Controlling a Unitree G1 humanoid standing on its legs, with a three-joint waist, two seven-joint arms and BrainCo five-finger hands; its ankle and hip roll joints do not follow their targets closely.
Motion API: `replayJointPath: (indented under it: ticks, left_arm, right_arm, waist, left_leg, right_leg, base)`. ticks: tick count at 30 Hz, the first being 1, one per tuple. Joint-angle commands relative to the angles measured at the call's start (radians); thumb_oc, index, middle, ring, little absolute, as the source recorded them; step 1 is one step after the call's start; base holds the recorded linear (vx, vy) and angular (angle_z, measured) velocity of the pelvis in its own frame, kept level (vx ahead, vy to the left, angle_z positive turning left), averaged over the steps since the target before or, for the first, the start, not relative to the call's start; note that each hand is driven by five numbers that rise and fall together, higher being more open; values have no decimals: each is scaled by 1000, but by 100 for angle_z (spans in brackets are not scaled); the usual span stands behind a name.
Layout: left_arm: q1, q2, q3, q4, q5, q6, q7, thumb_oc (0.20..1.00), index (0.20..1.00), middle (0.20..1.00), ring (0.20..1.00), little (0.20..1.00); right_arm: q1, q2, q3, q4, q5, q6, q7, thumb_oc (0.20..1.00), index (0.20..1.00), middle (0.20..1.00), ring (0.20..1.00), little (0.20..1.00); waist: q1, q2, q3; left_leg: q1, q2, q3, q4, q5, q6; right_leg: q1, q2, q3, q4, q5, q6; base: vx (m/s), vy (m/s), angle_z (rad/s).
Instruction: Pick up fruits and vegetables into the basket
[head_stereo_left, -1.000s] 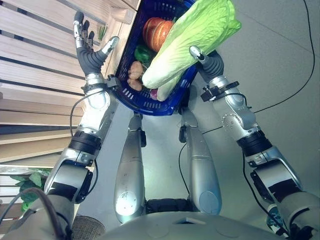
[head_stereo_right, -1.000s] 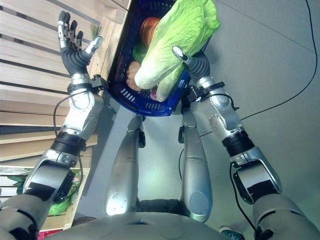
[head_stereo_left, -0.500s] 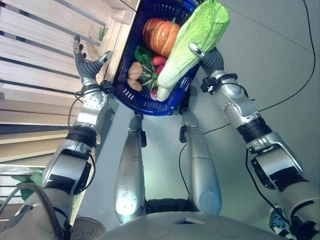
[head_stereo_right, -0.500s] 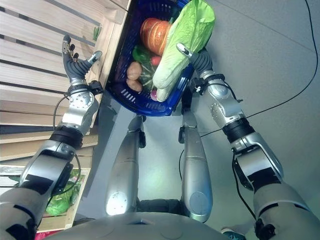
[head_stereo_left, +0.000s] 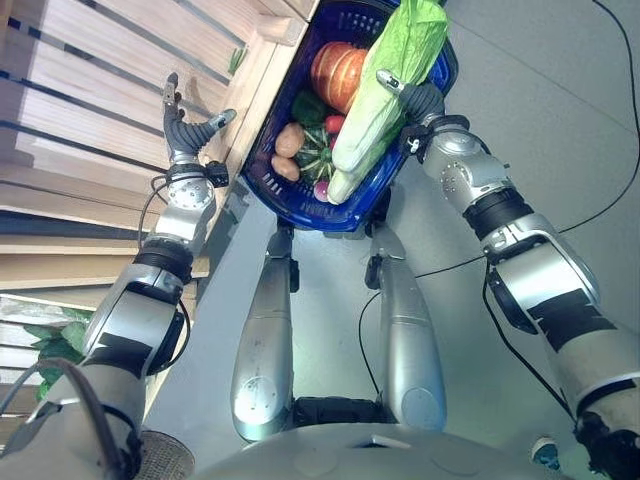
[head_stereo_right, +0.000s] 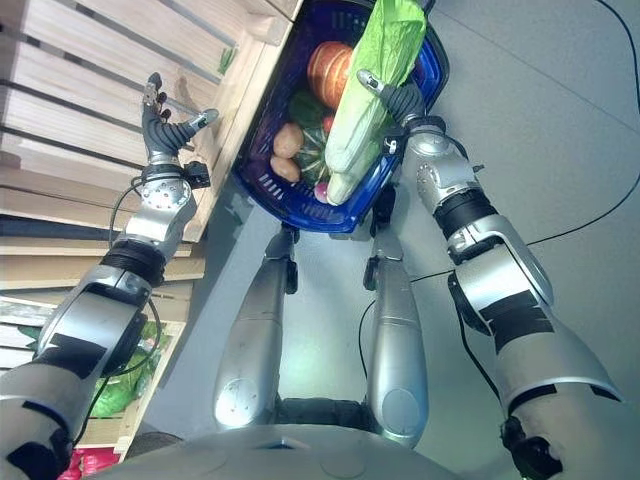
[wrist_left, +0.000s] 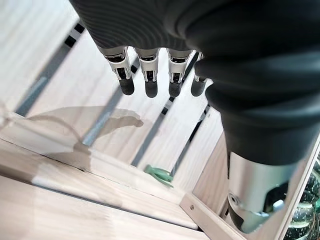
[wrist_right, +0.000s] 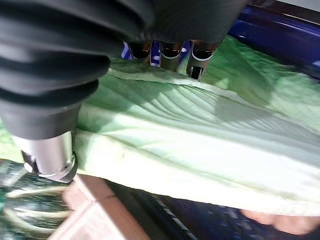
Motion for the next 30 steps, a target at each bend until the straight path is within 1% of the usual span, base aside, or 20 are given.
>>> replayJointPath:
  ticks: [1, 9, 10, 11, 12, 13, 18, 30]
  left_arm:
    - [-16, -20, -2, 26, 31, -64, -6, 1000, 1000, 1000, 1000, 1000]
    - [-32, -55, -32, 32, 33, -88, 11, 1000, 1000, 1000, 1000, 1000]
    - [-34, -57, -34, 31, 33, -89, 13, 1000, 1000, 1000, 1000, 1000]
    - [-35, -61, -35, 27, 36, -86, 17, 1000, 1000, 1000, 1000, 1000]
    - [-36, -63, -37, 26, 35, -87, 20, 1000, 1000, 1000, 1000, 1000]
    - [-35, -65, -37, 26, 36, -89, 22, 1000, 1000, 1000, 1000, 1000]
    - [-32, -75, -47, 17, 36, -90, 38, 1000, 1000, 1000, 1000, 1000]
    - [-19, -95, -50, 9, 48, -93, 51, 1000, 1000, 1000, 1000, 1000]
  right_arm:
    - [-38, 3, 5, 68, -18, 13, 38, 200, 200, 200, 200, 200]
    - [-77, 25, -26, 242, -40, 49, 44, 200, 200, 200, 200, 200]
    - [-78, 26, -27, 250, -44, 57, 37, 313, 313, 313, 313, 313]
    - [-79, 26, -29, 256, -43, 74, 26, 561, 561, 561, 561, 561]
    - [-80, 22, -31, 266, -44, 82, 24, 937, 937, 937, 937, 937]
    - [-82, 19, -31, 273, -47, 89, 25, 1000, 1000, 1000, 1000, 1000]
    - [-86, 10, -43, 307, -58, 103, 12, 1000, 1000, 1000, 1000, 1000]
    - [-89, 3, -56, 331, -80, 104, 5, 1000, 1000, 1000, 1000, 1000]
  waist:
    - [9, 77, -35]
    - [26, 97, -35]
    - [27, 98, -35]
    - [28, 100, -35]
    - [28, 101, -35]
    - [28, 102, -35]
    - [29, 110, -35]
    - [24, 115, -35]
  left_leg:
    - [-51, -85, 11, 6, -6, 33]
    - [-70, -98, -1, 20, -6, 40]
    - [-72, -99, -2, 22, -7, 41]
    - [-73, -99, -2, 22, -7, 41]
    - [-76, -100, -2, 24, -7, 42]
    - [-78, -100, -2, 25, -6, 42]
    - [-86, -102, -2, 30, -5, 43]
    - [-88, -102, 0, 36, -8, 44]
  right_leg:
    - [8, 39, -78, 99, -135, 36]
    - [-12, 36, -83, 116, -136, 35]
    - [-15, 36, -83, 118, -136, 35]
    - [-16, 35, -83, 119, -136, 35]
    - [-19, 34, -83, 119, -136, 35]
    - [-20, 34, -83, 119, -136, 35]
    - [-31, 33, -80, 126, -134, 35]
    - [-36, 38, -74, 135, -138, 34]
  base:
    - [25, -2, 6]
    - [7, 4, 5]
    - [1, 4, 4]
    - [1, 8, 5]
    - [0, 12, 5]
    - [1, 17, 3]
    - [0, 0, 0]
    - [0, 0, 0]
